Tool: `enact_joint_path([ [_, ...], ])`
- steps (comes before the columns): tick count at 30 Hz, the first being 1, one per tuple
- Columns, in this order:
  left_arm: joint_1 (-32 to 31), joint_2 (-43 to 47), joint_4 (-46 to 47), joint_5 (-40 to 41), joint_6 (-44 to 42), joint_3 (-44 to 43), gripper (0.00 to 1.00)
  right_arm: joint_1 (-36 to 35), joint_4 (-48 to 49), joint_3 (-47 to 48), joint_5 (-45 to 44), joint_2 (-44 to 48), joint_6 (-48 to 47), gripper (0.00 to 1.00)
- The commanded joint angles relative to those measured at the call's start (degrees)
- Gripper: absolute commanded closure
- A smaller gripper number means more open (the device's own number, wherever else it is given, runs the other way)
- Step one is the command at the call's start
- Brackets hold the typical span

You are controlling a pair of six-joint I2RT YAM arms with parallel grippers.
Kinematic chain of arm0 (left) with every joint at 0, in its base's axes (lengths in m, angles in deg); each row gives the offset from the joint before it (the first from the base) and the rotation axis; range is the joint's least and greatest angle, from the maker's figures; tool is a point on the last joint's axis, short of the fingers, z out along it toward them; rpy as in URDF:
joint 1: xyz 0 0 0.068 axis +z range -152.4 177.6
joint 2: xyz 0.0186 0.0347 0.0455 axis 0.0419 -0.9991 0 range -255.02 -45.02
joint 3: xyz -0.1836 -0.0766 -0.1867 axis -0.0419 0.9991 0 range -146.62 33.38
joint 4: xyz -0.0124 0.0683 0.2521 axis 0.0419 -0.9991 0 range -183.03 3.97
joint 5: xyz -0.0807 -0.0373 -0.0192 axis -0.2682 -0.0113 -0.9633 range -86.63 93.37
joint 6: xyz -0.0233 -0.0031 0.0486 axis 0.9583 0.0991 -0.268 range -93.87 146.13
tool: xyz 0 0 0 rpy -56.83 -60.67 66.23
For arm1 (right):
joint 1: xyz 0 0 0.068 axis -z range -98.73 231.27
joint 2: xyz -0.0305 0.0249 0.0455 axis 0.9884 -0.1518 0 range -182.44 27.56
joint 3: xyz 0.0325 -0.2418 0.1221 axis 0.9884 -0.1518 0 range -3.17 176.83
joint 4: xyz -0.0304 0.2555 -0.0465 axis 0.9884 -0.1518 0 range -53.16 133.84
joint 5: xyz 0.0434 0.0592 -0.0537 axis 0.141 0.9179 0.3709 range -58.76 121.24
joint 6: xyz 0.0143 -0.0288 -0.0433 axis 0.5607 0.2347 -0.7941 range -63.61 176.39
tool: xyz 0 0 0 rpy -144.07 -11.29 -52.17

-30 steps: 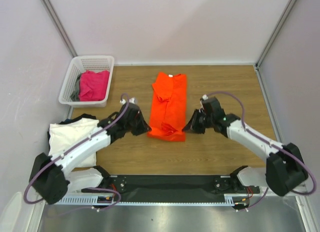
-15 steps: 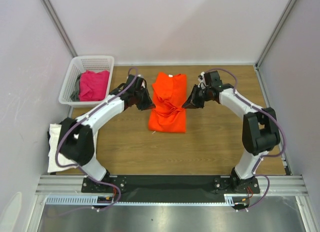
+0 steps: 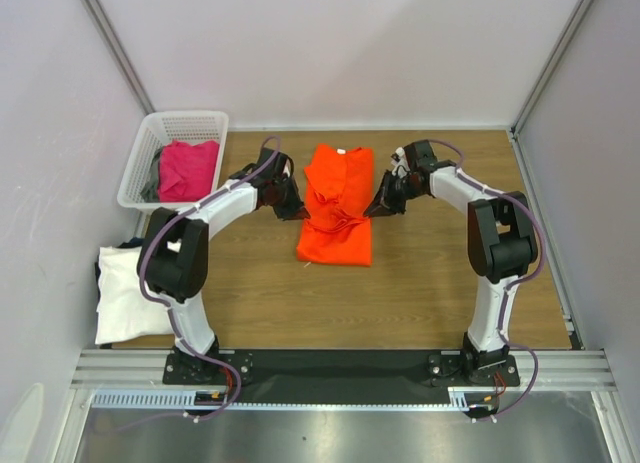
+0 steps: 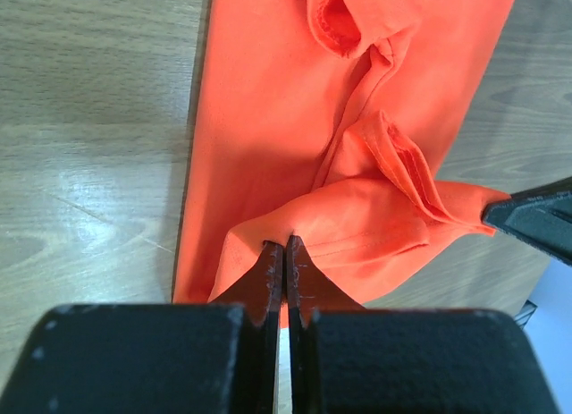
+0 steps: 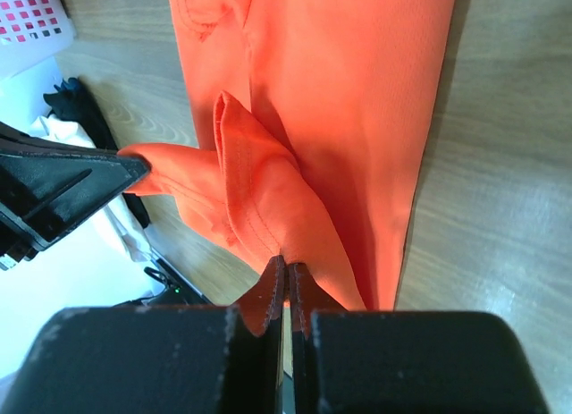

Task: Fold and stack the t-shirts
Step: Fold the tshirt

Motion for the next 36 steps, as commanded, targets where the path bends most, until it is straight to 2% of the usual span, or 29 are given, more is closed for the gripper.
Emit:
enact_joint_path([
  [1,0.79,-0.50,1.83,-1.55,-1.41,-3.39,1.00,0.39,-1.11,3.56,2.08,-1.36,-2.24,1.00],
  [7,1.23,0.11,0.86,-1.20,-2.73,-6.20,1.00,0.31,1.61,6.29,4.28,-0.48,-3.21,1.00],
  [13,1.50,-1.73,1.30,-0.85,-3.17,-8.93,1.00,0.57,0.30,9.45,4.71,-3.11,-4.44,1.00],
  [36,2.73,-10.43,6.84,-1.64,-3.70,-9.11,1.00,3.12,-1.99,12.53,2.87,-11.81,-6.73,1.00],
])
